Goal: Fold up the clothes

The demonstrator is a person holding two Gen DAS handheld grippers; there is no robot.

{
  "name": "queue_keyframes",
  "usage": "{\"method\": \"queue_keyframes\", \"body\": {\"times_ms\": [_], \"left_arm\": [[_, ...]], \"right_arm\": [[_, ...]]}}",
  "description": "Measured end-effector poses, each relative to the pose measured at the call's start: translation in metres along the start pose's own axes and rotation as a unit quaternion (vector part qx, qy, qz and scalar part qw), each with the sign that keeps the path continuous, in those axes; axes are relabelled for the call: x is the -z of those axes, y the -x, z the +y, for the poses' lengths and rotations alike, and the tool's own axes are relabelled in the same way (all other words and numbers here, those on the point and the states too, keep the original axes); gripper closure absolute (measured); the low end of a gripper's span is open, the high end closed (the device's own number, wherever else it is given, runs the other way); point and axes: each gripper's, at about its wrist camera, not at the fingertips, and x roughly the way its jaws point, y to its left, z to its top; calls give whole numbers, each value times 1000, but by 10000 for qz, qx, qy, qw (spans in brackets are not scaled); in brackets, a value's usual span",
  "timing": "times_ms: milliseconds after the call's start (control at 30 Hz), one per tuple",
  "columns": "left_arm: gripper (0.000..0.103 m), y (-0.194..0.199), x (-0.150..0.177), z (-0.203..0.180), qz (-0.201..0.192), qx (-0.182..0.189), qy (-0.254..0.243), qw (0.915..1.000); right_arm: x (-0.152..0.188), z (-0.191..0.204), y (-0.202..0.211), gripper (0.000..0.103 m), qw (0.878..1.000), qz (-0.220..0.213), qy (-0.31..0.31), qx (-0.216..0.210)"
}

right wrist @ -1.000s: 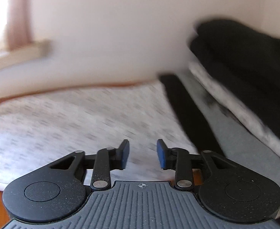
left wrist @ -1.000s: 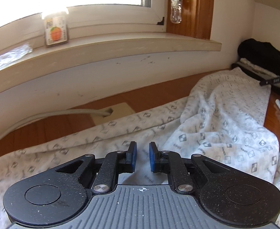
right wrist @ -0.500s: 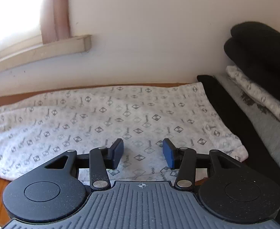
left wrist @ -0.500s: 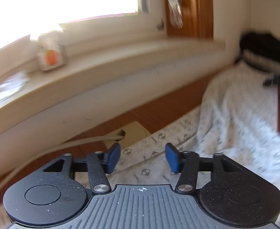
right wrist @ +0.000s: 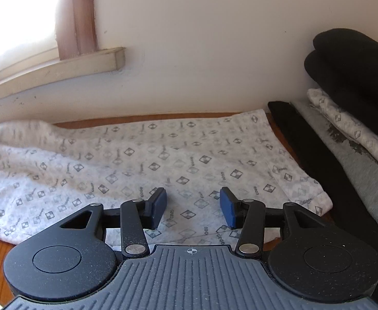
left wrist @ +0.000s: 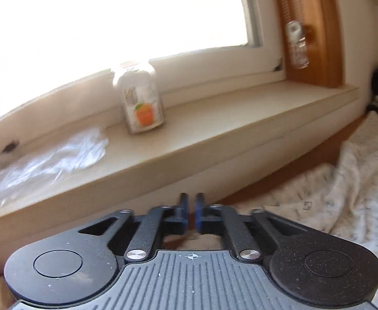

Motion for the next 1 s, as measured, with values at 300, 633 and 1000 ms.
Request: {"method": "queue_keyframes", "body": {"times_ms": [300, 633, 1000], "left_arm": [[46, -9, 4, -48, -71, 802, -380, 9960], [42, -58, -16, -110, 163, 1109, -891, 9897], [35, -62, -9, -91, 122, 1179, -357, 9923]], "right_arm": [[0, -1, 0, 56, 10000, -1, 5, -8], [0, -2, 1, 56, 10000, -8, -53, -45], [-61, 0, -33, 68, 9995, -265, -177, 53]]}}
